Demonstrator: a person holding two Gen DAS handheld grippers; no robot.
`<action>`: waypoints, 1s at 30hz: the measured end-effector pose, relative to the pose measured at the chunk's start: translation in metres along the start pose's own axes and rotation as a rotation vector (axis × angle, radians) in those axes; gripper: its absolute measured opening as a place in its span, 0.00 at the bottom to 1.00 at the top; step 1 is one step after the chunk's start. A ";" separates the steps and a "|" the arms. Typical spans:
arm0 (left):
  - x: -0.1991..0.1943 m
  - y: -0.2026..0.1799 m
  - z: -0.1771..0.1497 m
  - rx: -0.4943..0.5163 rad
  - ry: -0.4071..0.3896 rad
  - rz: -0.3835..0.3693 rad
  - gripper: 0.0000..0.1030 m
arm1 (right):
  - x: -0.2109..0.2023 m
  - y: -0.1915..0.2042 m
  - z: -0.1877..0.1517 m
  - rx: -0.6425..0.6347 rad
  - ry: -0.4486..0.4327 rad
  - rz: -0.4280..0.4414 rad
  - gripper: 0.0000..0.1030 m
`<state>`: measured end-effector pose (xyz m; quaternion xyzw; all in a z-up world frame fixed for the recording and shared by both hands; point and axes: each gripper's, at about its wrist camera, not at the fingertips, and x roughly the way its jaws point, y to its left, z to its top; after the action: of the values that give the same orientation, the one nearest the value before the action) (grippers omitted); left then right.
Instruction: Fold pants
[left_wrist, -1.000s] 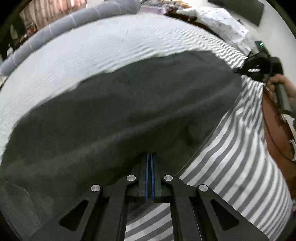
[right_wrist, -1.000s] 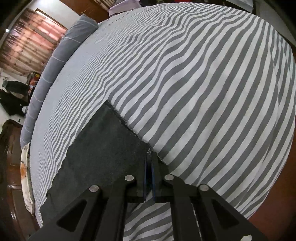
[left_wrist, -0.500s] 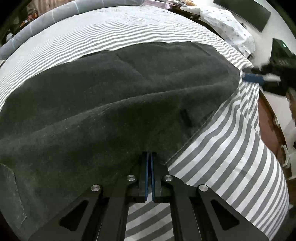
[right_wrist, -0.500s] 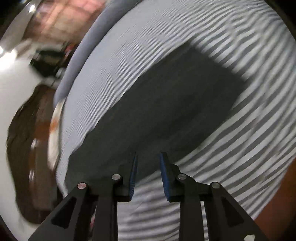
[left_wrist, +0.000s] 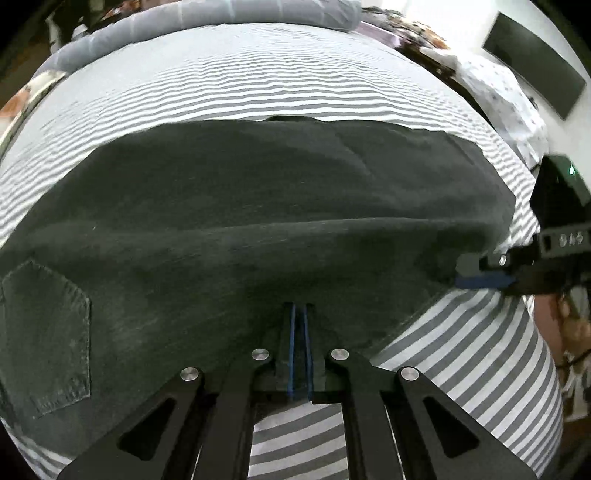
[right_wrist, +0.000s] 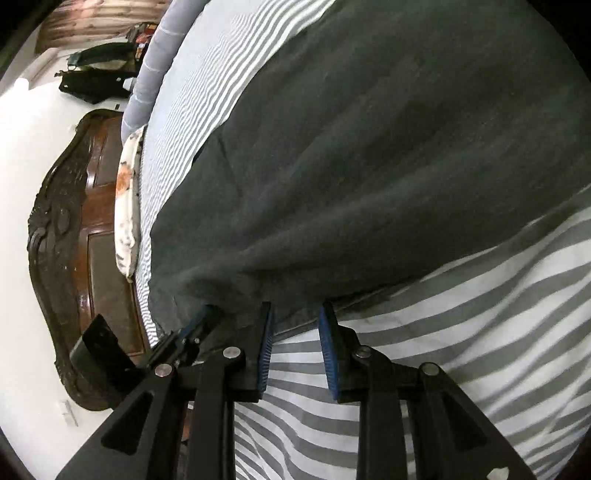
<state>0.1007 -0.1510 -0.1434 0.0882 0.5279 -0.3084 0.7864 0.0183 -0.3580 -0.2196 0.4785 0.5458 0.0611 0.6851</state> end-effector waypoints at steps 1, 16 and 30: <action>-0.001 0.003 -0.001 -0.009 -0.001 -0.002 0.05 | 0.005 0.002 0.001 -0.002 -0.002 -0.017 0.24; -0.014 0.015 -0.001 -0.054 -0.033 0.020 0.06 | -0.004 0.005 0.007 0.021 -0.092 0.007 0.05; -0.008 0.046 -0.017 -0.118 0.067 0.090 0.16 | 0.018 0.019 0.001 -0.050 0.033 -0.257 0.12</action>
<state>0.1123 -0.1033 -0.1519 0.0758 0.5668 -0.2379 0.7851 0.0342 -0.3372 -0.2185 0.3865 0.6121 -0.0059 0.6899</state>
